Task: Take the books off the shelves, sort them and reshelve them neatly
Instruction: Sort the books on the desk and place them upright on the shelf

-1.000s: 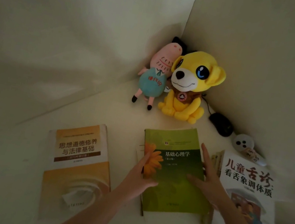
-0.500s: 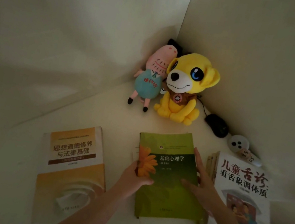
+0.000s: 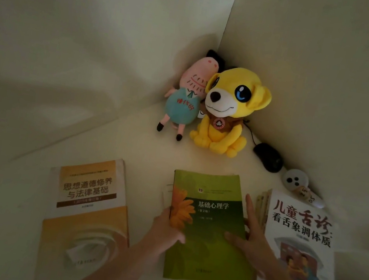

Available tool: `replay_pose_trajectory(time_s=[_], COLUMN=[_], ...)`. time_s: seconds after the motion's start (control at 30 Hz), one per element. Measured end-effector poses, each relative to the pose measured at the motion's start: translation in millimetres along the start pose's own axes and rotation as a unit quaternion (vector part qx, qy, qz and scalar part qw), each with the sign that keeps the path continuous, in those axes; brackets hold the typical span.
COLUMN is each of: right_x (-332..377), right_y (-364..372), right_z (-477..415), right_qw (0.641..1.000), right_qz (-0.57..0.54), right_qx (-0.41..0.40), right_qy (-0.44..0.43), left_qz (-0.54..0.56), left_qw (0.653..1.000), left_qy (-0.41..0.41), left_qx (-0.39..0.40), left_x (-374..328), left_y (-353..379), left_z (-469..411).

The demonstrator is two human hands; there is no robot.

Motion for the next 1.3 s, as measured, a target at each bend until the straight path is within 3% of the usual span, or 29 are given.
replay_pose_trajectory(time_s=[0.3,0.57,0.8,0.93,1.13,1.3], right_x=[-11.9,-0.1,31.2,52.1,54.7,60.1], right_y=[-11.2,-4.6,-1.7,-3.0,-1.5,0.4], right_z=[-2.4,6.2,10.4,13.5,12.8,27.9], right_qw=[0.993,0.998,0.994,0.981,0.951,0.893], right_qz=[-0.04,-0.047,-0.022,0.024,0.152,0.207], right_qx=[-0.022,0.0,-0.006,-0.03,-0.082,-0.171], right_qy=[0.111,0.037,-0.111,-0.19,-0.257,-0.361], left_qz=[0.021,0.084,0.038,-0.044,-0.113,-0.157], left_qw=[1.0,0.996,0.979,0.957,0.903,0.841], left_qy=[0.01,0.003,0.2,0.283,0.409,0.506], left_qx=[0.012,-0.001,0.01,-0.039,-0.073,-0.106], left_x=[-9.0,0.6,-31.1,-41.3,-64.5,-68.2], left_y=[-2.5,-8.8,-16.3,-24.0,-24.9,-22.9], left_z=[-5.1,-5.5,14.6,17.3,22.4,23.8])
Point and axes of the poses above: each hand's wrist, its own z-axis away from the middle knuckle, its own y-axis out of the palm, x = y × z, the point moved 7 cm from there along -z, towards the middle knuckle, and after that the axes turned 9 degrees about -x, right-handed, at the moved point
